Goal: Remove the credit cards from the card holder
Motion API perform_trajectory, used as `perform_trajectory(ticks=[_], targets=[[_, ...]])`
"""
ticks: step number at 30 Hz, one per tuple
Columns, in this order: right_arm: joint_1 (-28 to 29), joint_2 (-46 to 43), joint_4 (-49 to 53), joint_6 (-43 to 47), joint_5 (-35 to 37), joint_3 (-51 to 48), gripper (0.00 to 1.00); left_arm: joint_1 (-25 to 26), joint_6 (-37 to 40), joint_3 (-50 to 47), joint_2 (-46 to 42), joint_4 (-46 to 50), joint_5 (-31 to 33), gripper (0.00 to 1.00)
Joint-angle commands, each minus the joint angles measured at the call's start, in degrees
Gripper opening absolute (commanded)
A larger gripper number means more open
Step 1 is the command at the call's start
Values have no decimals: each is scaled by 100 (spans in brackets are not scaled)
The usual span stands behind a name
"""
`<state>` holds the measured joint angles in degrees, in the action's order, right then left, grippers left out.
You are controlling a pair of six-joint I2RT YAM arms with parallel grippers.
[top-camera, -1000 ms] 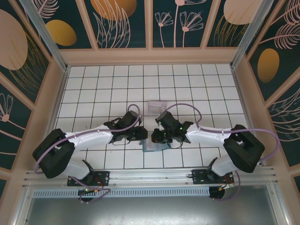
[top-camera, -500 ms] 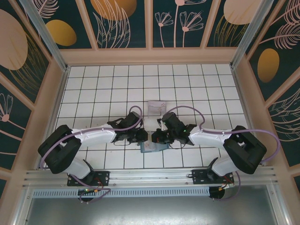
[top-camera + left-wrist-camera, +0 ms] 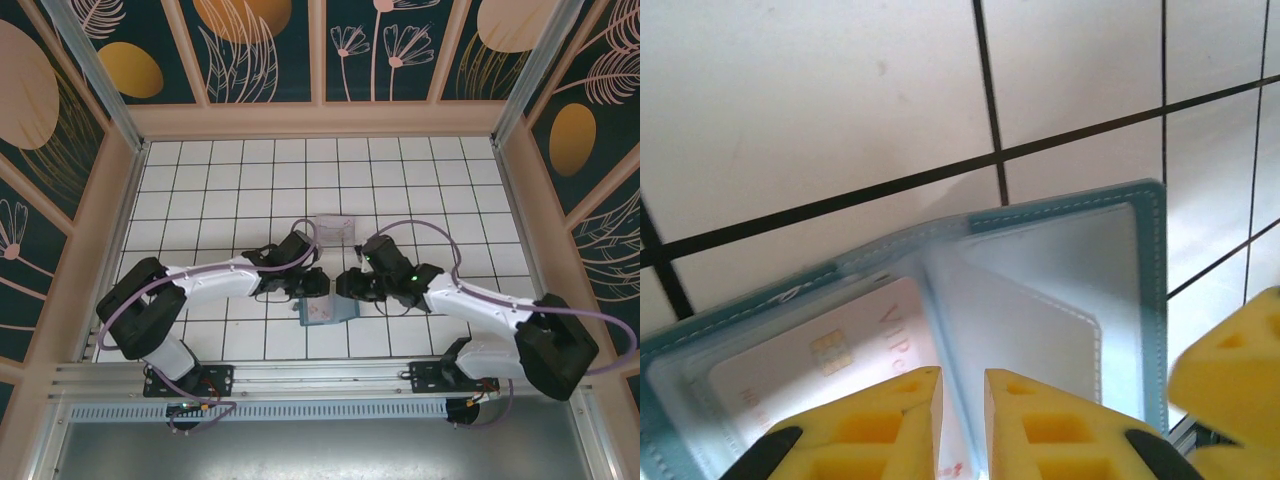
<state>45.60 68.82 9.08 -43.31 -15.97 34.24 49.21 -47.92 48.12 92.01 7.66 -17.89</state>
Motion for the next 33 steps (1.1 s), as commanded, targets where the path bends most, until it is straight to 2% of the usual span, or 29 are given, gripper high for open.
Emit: perform_trajectory(ticks=[1,9,17,26,33], targets=[[-199,-442,688,156,606,112,31,93,108,243,222,135,-144,20],[-385,-1072,1102,213,889,162,33,400,9,672,749,122,-179,20],[-395,-1130,1047,278,694,144,34,489,-213,730,970,-186,-152,19],[-379,-1000,875,289,253,277,34,491,-305,692,175,304,785,20],[-88,-654,702,210,94,482,34,485,-535,18,-482,335,1021,20]])
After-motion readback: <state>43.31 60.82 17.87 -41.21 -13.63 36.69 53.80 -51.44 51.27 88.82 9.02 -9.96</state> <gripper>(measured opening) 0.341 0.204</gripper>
